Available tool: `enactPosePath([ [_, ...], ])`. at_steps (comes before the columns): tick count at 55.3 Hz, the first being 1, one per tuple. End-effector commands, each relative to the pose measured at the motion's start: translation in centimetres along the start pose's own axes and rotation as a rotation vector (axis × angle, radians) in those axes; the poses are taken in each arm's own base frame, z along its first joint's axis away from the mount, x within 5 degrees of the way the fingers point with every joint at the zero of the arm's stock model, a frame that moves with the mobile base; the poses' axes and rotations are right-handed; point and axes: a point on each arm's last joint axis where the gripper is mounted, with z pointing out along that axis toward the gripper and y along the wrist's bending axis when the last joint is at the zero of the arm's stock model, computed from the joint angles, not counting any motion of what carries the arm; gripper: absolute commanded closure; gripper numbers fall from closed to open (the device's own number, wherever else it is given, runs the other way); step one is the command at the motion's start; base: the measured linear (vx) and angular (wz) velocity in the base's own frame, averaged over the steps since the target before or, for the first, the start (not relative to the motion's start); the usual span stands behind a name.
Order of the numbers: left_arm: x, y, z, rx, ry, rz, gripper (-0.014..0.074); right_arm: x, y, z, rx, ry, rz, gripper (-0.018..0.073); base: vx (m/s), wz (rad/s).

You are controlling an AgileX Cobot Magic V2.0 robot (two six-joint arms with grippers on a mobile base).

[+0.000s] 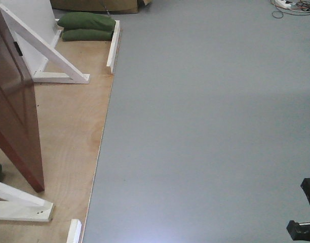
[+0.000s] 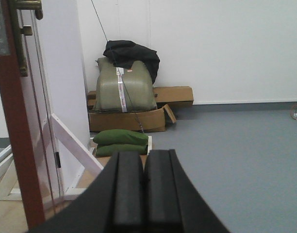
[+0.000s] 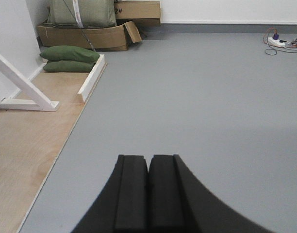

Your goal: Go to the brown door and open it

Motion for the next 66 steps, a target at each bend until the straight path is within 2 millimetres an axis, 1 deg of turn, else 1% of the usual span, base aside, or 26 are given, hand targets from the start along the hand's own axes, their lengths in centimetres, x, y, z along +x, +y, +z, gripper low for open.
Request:
enactPosePath([
  [1, -1.41, 0.00, -0.22, -0.002, -0.113, -0.004, 0.0460, -0.59, -0.03, -0.01, 0.003, -0.079, -0.010, 0.0559, 0.41, -0.02],
  [46, -1.41, 0.00, -0.22, -0.002, -0.113, -0.004, 0.0460, -0.59, -0.03, -0.01, 0.003, -0.079, -0.010, 0.0559, 0.40, 0.00],
  [66, -1.41, 0.00, -0.22, -0.002, -0.113, -0.004, 0.0460, -0.59, -0.03, -0.01, 0.003, -0.079, -0.010, 0.0559, 0.33, 0.02],
])
